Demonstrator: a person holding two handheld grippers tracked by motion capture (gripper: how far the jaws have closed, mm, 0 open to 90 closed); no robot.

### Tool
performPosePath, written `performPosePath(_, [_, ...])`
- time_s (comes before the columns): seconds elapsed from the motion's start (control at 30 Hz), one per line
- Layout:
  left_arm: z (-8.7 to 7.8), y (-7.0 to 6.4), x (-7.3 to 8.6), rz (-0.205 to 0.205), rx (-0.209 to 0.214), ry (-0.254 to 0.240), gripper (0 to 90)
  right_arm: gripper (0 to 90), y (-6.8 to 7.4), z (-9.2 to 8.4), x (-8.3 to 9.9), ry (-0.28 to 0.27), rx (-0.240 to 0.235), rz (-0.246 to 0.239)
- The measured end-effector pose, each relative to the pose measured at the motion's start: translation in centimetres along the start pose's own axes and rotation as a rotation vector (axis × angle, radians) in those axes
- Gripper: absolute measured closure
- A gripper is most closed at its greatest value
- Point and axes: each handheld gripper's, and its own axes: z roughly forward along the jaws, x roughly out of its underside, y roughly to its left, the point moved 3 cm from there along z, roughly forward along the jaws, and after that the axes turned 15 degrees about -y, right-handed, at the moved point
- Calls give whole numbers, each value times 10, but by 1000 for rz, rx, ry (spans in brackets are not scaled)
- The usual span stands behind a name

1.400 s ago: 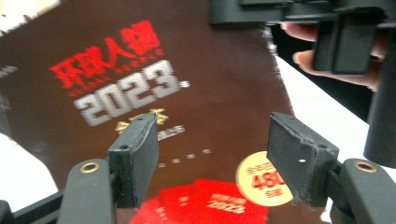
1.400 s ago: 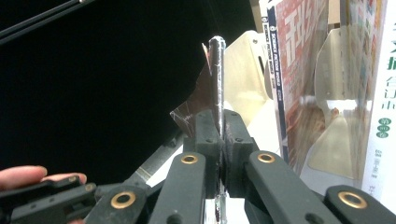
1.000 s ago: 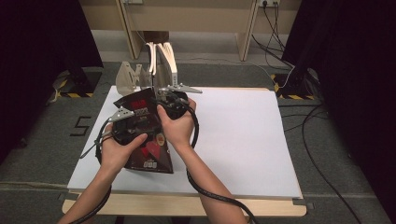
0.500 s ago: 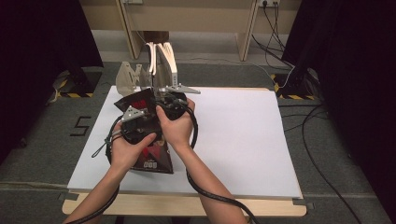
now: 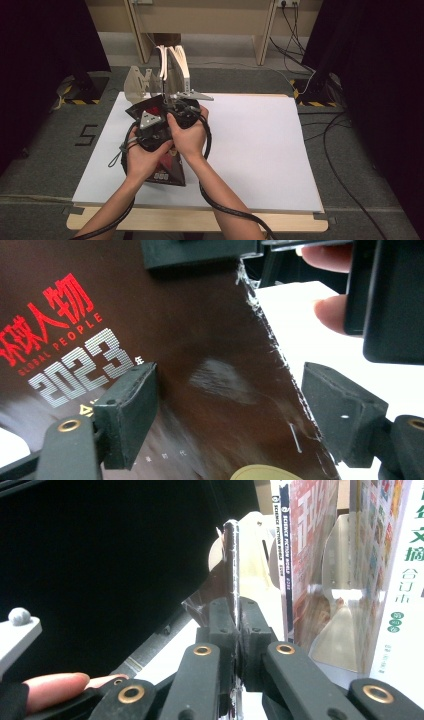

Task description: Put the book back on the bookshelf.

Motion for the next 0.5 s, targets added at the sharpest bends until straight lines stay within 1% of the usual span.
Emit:
performPosePath(0.1, [2, -2, 5, 7, -30, 1, 202, 874, 1, 0, 0, 2, 3, 6])
performPosePath(0.13, [3, -3, 6, 13, -37, 0, 199, 874, 2, -1, 0, 4, 8, 6])
performPosePath(0.17, [3, -4, 7, 27, -41, 8, 209, 874, 2, 0, 1, 5, 12, -1])
performPosePath(0.2, [3, -4, 7, 37, -45, 12, 227, 874, 2, -1, 1, 9, 11, 4])
performPosePath(0.27, [2, -4, 7, 43, -40, 12, 327, 874, 3, -2, 2, 14, 12, 15])
performPosePath(0.3, [1, -3, 7, 35, -29, 14, 353, 873, 4, -2, 2, 10, 13, 19])
performPosePath(0.33, [1, -3, 7, 35, -29, 14, 373, 873, 4, -2, 2, 10, 13, 19])
performPosePath(0.37, [-2, -2, 6, 32, -15, 5, 395, 874, 5, -4, 0, 4, 9, 21])
performPosePath(0.4, [-4, -2, 5, 29, -11, -2, 417, 873, 5, -4, -1, -1, 5, 22])
performPosePath(0.47, [-8, -2, 5, 32, -16, -15, 459, 873, 8, -6, -3, -4, -4, 32])
performPosePath(0.5, [-10, -2, 5, 29, -19, -25, 476, 872, 9, -7, -4, -4, -11, 27])
